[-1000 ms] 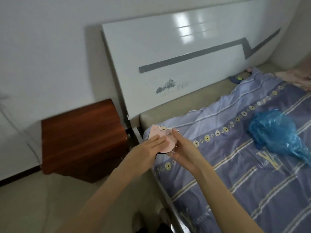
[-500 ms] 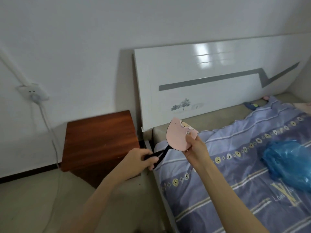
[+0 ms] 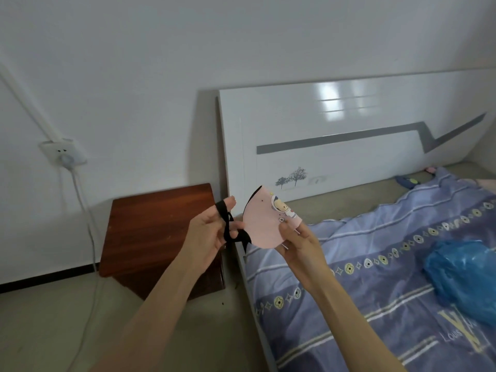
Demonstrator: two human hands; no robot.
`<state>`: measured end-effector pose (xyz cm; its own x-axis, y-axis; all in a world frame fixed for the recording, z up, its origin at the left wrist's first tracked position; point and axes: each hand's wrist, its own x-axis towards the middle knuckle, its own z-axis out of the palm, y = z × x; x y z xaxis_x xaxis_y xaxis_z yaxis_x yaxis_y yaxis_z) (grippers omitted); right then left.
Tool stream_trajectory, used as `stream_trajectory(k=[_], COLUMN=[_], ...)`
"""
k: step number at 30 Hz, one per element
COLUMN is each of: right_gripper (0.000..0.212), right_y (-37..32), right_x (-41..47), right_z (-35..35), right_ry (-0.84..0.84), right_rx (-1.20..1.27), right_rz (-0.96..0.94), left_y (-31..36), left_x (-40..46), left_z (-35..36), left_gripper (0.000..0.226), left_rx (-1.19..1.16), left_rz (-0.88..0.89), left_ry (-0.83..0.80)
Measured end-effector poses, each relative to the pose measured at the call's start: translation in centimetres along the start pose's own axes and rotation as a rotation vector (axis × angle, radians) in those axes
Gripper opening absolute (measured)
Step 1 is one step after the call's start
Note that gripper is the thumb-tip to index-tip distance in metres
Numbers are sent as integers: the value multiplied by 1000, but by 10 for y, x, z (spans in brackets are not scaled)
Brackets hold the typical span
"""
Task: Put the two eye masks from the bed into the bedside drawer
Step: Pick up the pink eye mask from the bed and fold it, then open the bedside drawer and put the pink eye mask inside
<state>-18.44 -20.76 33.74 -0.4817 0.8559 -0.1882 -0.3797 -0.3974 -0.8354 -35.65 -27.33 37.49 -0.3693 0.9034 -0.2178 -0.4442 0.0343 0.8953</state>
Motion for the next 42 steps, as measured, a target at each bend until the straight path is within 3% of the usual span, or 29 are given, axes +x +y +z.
stream_trajectory(k=[7,10,15,17,23,28,31,34,38,42], right_gripper=[29,29,32,29,26,27,16,20,16,9], right_y=[-4,-4,3,8,27,56,73,93,135,200], right_x=[2,5,1,1,4,0,1,8,26,66], right_z=[5,12,19,21,25,30,31,29,33,28], right_ry=[-62,-101,-155,-197,-308,-396,-265,-185,-80,-5], right_rx=[-136,-118,-316,-394,-546,-755,-662,-615,-702,-848], right_rz=[4,13,73,97,156,227,291,355,384,462], left_y=[0,-6,-4,-1,-4,-25,-39,-59,-93,-138], left_x=[2,-3,-14,-18,-33,-38,-36,-31,-17,13], left_z=[-6,-10,-25,-29,-43,-60,-75,-96,-130,-188], left_gripper=[23,20,33,24,29,19,18,14,6,14], left_rx=[633,629,185,254,636,793,665,554,524,488], left_rz=[176,110,55,113,278,184,113,6,-134,-278], left_ry=[-52,-85,-20,40,120,66,154,192,220,277])
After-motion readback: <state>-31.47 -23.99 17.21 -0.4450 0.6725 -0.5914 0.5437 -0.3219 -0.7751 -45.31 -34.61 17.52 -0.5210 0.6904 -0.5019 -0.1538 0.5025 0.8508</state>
